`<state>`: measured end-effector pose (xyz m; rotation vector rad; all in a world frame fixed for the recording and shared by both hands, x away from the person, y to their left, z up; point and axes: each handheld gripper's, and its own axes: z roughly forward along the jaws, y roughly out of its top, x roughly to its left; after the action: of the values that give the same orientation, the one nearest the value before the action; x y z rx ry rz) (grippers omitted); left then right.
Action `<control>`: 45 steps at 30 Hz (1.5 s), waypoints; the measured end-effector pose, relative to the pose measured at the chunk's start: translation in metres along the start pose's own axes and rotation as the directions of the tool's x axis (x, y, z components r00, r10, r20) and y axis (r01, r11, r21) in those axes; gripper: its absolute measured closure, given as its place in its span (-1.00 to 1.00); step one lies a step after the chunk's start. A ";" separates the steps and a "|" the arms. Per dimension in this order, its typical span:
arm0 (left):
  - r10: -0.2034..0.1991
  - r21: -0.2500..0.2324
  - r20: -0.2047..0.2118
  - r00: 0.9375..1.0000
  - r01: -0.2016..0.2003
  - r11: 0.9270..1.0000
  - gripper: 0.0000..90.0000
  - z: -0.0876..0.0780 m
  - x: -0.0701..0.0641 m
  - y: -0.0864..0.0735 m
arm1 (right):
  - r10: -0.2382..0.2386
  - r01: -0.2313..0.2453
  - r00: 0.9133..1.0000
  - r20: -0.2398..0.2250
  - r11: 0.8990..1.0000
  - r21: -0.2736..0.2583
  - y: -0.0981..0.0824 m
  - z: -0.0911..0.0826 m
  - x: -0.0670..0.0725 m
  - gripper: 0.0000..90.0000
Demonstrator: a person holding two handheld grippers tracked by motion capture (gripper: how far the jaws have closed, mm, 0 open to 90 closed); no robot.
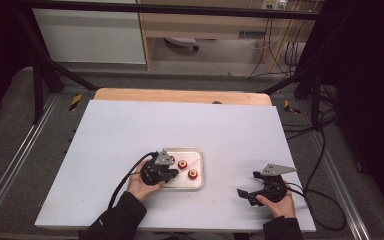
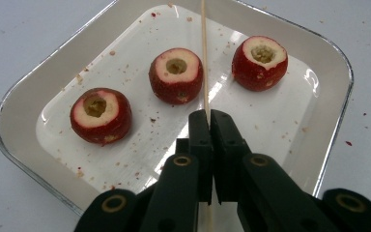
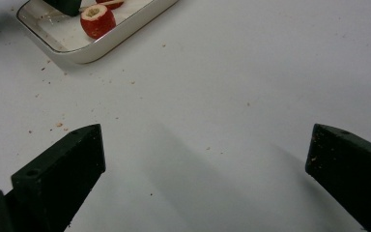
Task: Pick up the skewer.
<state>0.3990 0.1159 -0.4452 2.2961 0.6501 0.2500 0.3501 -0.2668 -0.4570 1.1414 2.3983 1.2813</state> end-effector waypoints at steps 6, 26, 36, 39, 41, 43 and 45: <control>0.004 -0.008 0.007 1.000 -0.004 1.000 0.95 -0.001 -0.001 0.000 | -0.001 0.001 1.000 0.001 1.000 -0.001 0.000 0.000 0.000 -0.98; 0.018 -0.061 0.026 0.999 -0.016 0.998 0.96 -0.022 -0.008 0.004 | -0.041 0.041 0.999 0.020 0.999 0.003 0.006 0.002 0.008 -0.99; 0.079 -0.072 0.031 0.996 -0.077 0.994 0.96 -0.030 -0.022 0.013 | -0.154 0.151 0.986 0.057 0.987 0.049 0.018 0.013 0.029 -0.98; 0.103 -0.072 0.030 0.994 -0.101 0.992 0.96 -0.031 -0.028 0.016 | -0.191 0.188 0.980 0.054 0.980 0.057 0.022 0.016 0.036 -0.95; 0.115 -0.068 0.031 0.993 -0.113 0.991 0.96 -0.031 -0.031 0.018 | -0.224 0.220 0.973 0.057 0.973 0.072 0.025 0.018 0.041 -0.94; 0.125 -0.062 0.033 0.992 -0.123 0.990 0.96 -0.031 -0.034 0.020 | -0.269 0.264 0.962 0.056 0.962 0.074 0.030 0.020 0.049 -0.90; 0.136 -0.057 0.032 0.990 -0.134 0.989 0.96 -0.031 -0.037 0.022 | -0.283 0.279 0.958 0.053 0.957 0.074 0.032 0.021 0.052 -0.88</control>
<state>0.3648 0.1020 -0.4072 2.2891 0.4642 0.2866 0.3419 -0.2070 -0.4359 0.8038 2.4625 1.0659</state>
